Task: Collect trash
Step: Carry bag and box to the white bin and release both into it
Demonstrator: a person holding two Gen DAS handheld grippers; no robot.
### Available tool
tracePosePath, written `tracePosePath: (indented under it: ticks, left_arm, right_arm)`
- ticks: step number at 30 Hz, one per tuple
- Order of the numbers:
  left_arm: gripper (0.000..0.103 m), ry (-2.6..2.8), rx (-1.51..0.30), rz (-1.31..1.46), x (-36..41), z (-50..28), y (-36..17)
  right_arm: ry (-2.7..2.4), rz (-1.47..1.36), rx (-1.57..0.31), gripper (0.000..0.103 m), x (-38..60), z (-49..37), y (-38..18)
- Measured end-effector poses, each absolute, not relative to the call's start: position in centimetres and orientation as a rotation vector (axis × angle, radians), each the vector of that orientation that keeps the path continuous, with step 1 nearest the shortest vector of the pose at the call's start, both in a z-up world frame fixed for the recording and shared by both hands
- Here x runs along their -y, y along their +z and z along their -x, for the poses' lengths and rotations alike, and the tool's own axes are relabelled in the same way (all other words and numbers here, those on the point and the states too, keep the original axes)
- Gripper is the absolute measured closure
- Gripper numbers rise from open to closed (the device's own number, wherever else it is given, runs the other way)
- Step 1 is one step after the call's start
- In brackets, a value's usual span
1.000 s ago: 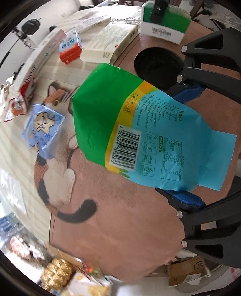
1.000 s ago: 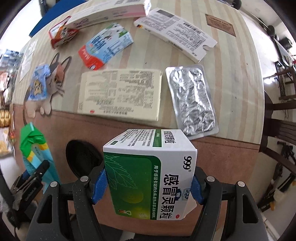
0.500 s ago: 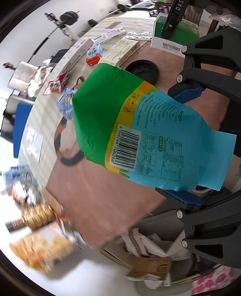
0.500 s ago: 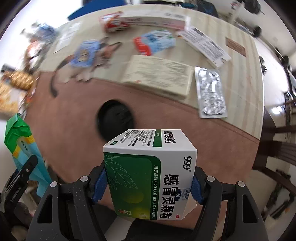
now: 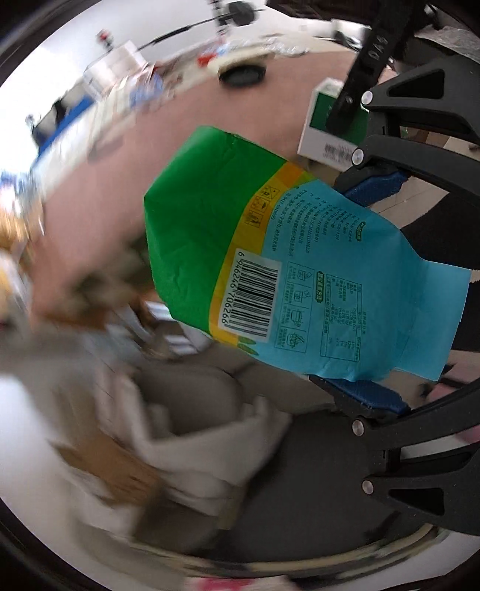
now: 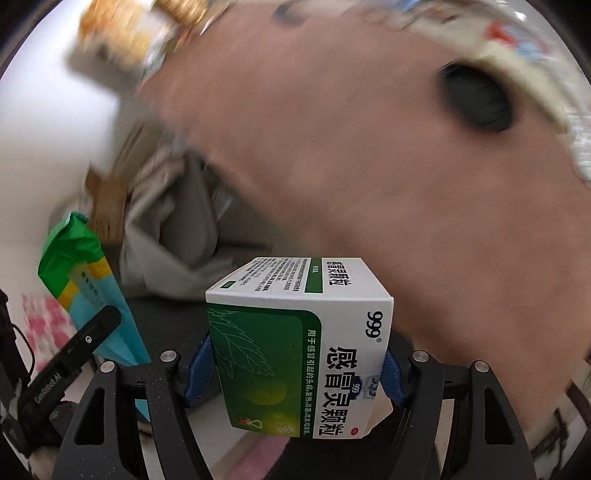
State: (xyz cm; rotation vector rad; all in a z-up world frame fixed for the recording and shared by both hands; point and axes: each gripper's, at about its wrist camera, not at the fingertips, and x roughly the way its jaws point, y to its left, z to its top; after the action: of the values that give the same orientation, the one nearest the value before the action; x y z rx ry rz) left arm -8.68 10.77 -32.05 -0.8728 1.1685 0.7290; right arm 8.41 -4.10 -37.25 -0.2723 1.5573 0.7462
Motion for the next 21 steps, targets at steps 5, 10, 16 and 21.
tracePosePath:
  ticks: [5,10,16,21]
  left_arm:
    - [0.024,0.784,-1.187,1.102,-13.1,14.5,-42.3]
    - [0.024,0.745,-1.175,1.392,-15.0,17.8,-55.8]
    - [0.022,0.701,-1.183,1.568,-16.3,18.8,-69.9]
    - [0.005,0.729,-1.171,1.605,-15.9,19.4,-75.5]
  right_arm:
    - [0.793,0.368,-1.655,0.028,0.6,-3.5,-46.2]
    - [0.795,0.463,-1.736,0.028,-1.8,-1.6,-57.6]
    - [0.782,0.516,-1.798,0.028,-2.5,-1.2,-69.7]
    - [0.822,0.538,-1.864,0.018,-3.0,-0.5,-78.3]
